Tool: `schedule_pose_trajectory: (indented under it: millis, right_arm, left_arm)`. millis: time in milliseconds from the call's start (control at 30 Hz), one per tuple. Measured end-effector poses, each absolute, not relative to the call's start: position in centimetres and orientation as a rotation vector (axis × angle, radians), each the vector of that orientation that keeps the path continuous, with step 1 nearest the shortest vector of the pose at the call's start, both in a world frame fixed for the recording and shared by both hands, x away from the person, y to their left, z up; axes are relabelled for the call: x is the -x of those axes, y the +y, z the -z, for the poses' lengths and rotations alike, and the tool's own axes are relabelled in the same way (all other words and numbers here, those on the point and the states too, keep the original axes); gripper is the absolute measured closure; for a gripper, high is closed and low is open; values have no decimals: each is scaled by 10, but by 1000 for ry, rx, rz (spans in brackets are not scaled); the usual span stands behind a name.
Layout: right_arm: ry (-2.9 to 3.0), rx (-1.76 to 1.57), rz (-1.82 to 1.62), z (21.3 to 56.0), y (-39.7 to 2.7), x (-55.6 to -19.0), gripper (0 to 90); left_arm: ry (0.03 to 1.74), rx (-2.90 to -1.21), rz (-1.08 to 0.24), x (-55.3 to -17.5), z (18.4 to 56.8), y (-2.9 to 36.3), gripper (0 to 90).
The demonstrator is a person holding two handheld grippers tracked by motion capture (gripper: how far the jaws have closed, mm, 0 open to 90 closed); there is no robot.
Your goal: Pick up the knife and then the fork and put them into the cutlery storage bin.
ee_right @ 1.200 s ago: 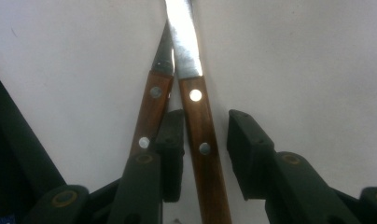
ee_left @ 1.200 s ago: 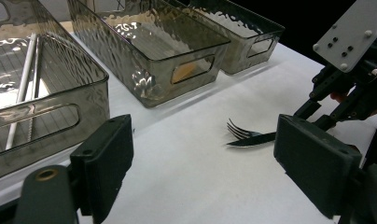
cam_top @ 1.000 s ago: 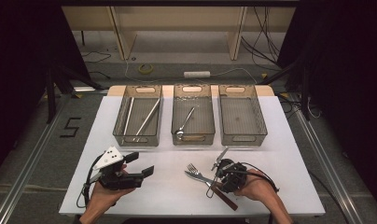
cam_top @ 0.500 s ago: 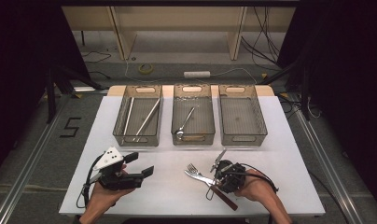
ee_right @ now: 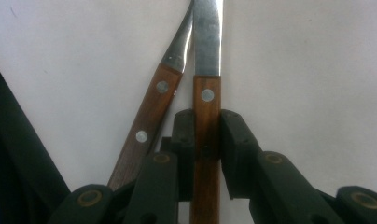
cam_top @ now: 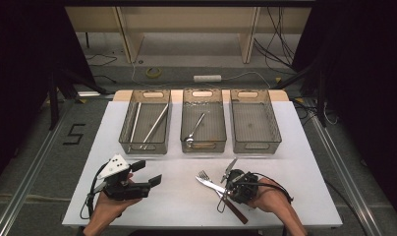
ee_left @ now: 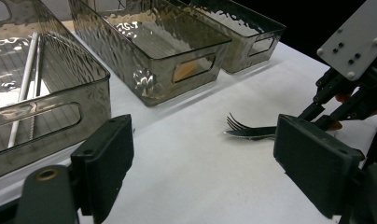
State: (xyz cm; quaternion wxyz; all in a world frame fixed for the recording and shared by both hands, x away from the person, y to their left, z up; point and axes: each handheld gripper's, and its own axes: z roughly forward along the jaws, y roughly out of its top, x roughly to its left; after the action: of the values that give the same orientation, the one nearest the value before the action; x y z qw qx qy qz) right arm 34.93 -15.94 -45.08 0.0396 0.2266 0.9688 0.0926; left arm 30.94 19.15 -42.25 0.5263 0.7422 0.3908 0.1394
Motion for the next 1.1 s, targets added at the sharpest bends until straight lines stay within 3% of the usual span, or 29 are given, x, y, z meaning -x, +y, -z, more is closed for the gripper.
schedule_pose_trajectory:
  millis: [433,1100]
  right_arm:
    - [2889,-754,-445,418,-181,-355,776]
    - [2720,-896,-682,382,-202,-406,775]
  left_arm:
    - [952,-1748,-315,-311,422,194,199]
    - [952,-1708,-337,-314,422,201,189]
